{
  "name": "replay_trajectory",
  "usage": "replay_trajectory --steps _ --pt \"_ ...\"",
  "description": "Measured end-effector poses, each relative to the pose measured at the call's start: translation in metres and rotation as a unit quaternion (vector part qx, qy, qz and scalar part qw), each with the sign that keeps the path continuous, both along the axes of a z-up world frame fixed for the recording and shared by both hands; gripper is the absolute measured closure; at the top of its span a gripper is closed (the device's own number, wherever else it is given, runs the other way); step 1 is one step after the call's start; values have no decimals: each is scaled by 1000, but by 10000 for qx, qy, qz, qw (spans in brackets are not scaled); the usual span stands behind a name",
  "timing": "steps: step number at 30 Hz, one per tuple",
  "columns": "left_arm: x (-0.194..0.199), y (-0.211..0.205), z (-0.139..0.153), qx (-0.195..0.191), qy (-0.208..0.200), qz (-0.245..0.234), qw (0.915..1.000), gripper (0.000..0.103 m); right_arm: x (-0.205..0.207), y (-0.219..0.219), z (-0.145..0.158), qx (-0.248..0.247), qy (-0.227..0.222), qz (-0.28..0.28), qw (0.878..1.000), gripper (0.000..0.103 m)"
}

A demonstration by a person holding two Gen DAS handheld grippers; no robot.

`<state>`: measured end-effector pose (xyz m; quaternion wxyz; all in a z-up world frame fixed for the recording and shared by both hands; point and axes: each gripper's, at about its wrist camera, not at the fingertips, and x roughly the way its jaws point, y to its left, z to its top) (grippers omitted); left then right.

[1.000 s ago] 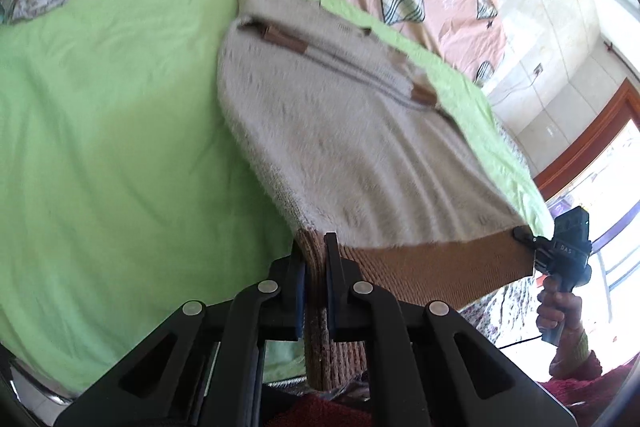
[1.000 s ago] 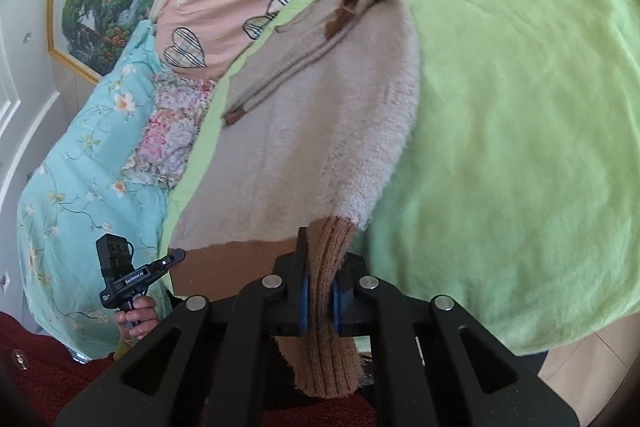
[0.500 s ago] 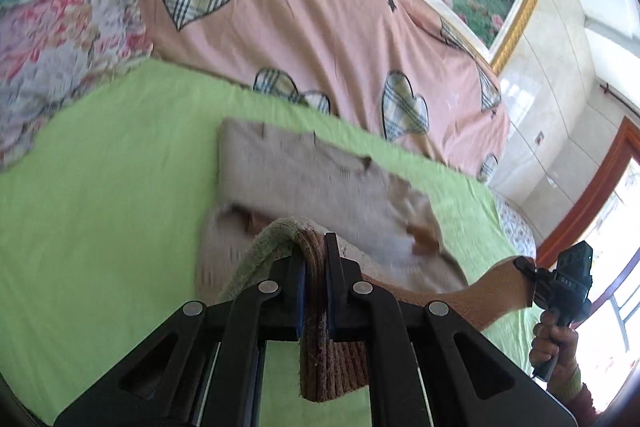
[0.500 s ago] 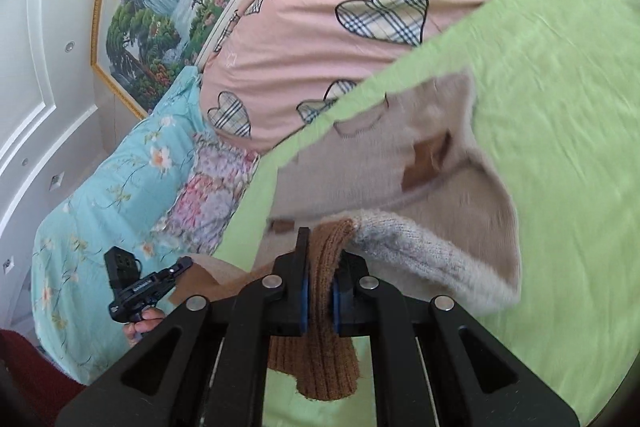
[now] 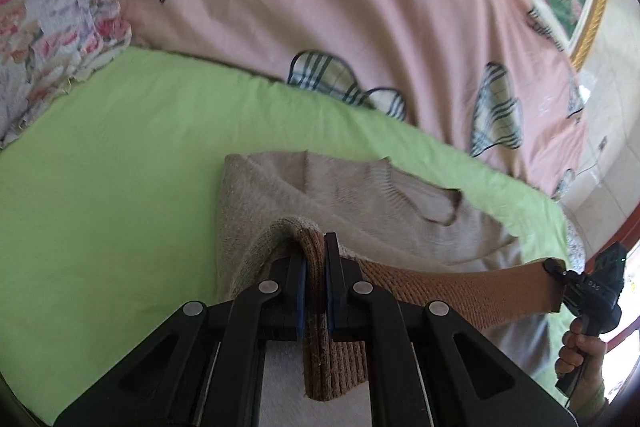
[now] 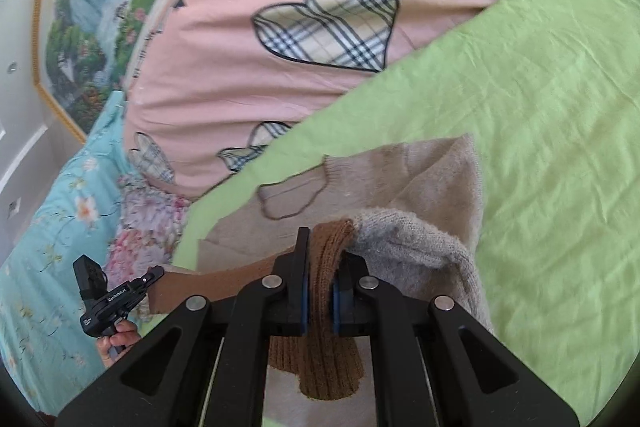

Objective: Fold small clothes
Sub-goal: 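Lift the hem with both grippers and fold it up to the collar, then release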

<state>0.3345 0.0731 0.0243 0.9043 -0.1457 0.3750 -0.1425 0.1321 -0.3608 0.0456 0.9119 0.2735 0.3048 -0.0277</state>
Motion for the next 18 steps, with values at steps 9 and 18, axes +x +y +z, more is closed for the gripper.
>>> replay_trajectory --steps 9,18 --pt "28 -3 -39 53 390 22 9992 94 24 -20 -43 12 525 -291 9982 89" --pt "-73 -36 -36 -304 332 -1181 9920 75 -37 52 -13 -573 39 305 9979 53"
